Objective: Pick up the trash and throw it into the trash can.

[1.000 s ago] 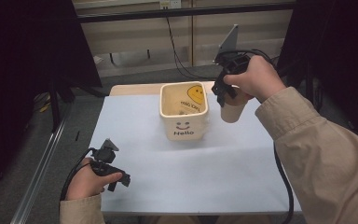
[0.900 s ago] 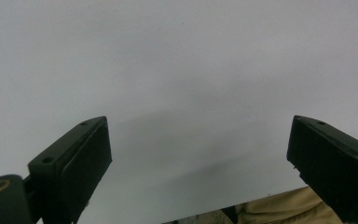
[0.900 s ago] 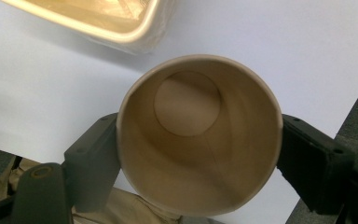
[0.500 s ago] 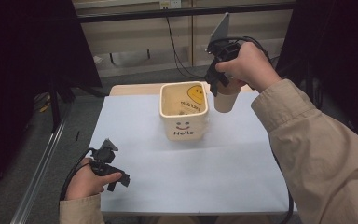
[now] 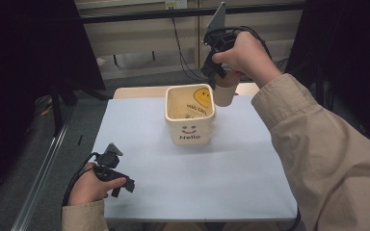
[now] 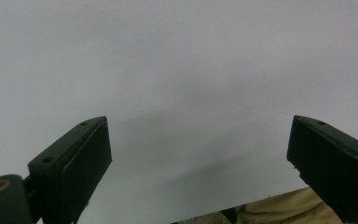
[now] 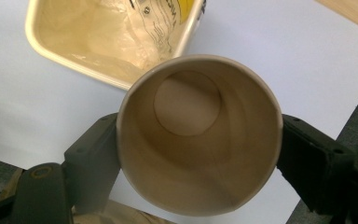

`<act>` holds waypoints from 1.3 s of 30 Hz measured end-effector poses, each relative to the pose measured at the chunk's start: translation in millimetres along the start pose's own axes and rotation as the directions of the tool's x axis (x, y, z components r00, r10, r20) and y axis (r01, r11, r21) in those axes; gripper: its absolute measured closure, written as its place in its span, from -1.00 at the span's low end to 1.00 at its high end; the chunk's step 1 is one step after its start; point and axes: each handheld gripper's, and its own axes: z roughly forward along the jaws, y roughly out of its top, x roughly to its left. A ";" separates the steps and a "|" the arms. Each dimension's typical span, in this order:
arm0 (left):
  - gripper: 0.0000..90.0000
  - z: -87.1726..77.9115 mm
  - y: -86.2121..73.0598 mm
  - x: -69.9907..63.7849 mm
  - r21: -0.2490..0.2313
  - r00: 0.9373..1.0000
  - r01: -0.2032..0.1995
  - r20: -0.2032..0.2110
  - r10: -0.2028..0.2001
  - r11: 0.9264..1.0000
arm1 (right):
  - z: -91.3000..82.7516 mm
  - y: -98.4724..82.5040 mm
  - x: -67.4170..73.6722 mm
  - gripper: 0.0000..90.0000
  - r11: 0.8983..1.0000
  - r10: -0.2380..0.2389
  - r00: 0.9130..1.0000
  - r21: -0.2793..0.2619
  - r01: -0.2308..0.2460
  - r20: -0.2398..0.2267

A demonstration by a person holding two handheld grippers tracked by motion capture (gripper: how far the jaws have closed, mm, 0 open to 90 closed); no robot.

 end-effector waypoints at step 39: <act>-0.86 0.3 1.2 -1.7 -0.003 1.000 -0.011 0.003 0.011 1.000 | -13.2 48.1 29.6 -0.56 0.998 -0.046 0.999 -0.031 0.046 0.008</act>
